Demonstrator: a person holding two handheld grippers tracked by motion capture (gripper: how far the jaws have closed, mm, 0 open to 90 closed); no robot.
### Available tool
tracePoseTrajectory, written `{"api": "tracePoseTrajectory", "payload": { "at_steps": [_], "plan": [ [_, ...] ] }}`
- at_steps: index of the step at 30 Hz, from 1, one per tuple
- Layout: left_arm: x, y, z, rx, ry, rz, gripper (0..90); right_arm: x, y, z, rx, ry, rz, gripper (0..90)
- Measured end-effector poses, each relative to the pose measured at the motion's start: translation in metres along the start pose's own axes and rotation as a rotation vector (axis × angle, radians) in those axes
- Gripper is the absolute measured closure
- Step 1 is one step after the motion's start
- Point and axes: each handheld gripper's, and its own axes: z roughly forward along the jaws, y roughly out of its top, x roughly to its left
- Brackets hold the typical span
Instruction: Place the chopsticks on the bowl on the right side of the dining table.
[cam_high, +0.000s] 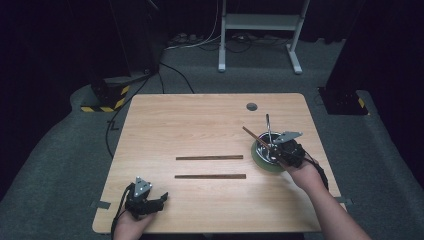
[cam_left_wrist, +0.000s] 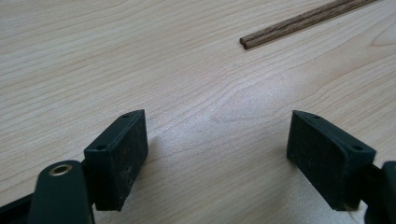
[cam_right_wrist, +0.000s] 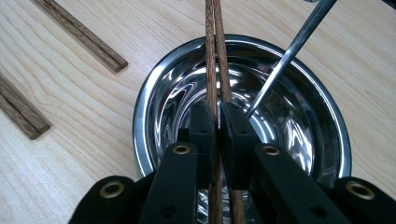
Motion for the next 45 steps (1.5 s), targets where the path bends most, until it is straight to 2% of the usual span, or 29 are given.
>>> {"api": "tracePoseTrajectory", "payload": {
  "at_steps": [17, 22, 23, 25, 29, 30, 33, 40, 41, 45],
  "plan": [
    [0.000, 0.000, 0.000, 0.001, 0.001, 0.000, 20.4, 0.001, 0.000, 0.003, 0.008, -0.014, -0.014, 81.7],
    [0.000, 0.000, 0.000, 0.000, 0.000, 0.001, 20.4, 0.003, 0.001, 0.001, 0.002, -0.014, -0.006, 80.2],
    [0.000, 0.000, 0.000, 0.001, 0.000, 0.001, 20.5, 0.002, 0.001, 0.000, -0.010, -0.021, -0.018, 79.7],
    [0.000, 0.000, 0.000, 0.001, 0.000, 0.000, 20.4, 0.001, 0.002, -0.004, -0.023, -0.013, -0.007, 77.3],
    [0.000, 0.000, 0.000, 0.000, 0.001, 0.001, 20.4, -0.007, 0.004, -0.009, -0.041, -0.027, 0.021, 70.8],
    [0.000, 0.000, 0.000, 0.000, 0.001, 0.001, 20.4, -0.010, 0.002, -0.006, -0.026, -0.015, 0.042, 67.5],
    [0.000, 0.000, 0.000, 0.000, 0.001, 0.001, 20.5, -0.012, 0.001, -0.002, -0.002, -0.003, 0.055, 65.2],
    [0.000, 0.000, 0.000, 0.000, 0.001, 0.002, 20.5, -0.008, 0.002, 0.003, -0.005, -0.008, 0.039, 65.0],
    [0.000, 0.000, 0.000, 0.000, 0.001, 0.001, 20.5, -0.008, 0.003, 0.003, 0.004, 0.005, 0.041, 65.0],
    [0.000, 0.000, 0.000, 0.000, 0.000, 0.002, 20.5, -0.008, 0.003, 0.006, 0.012, 0.008, 0.045, 65.8]
  ]
}}
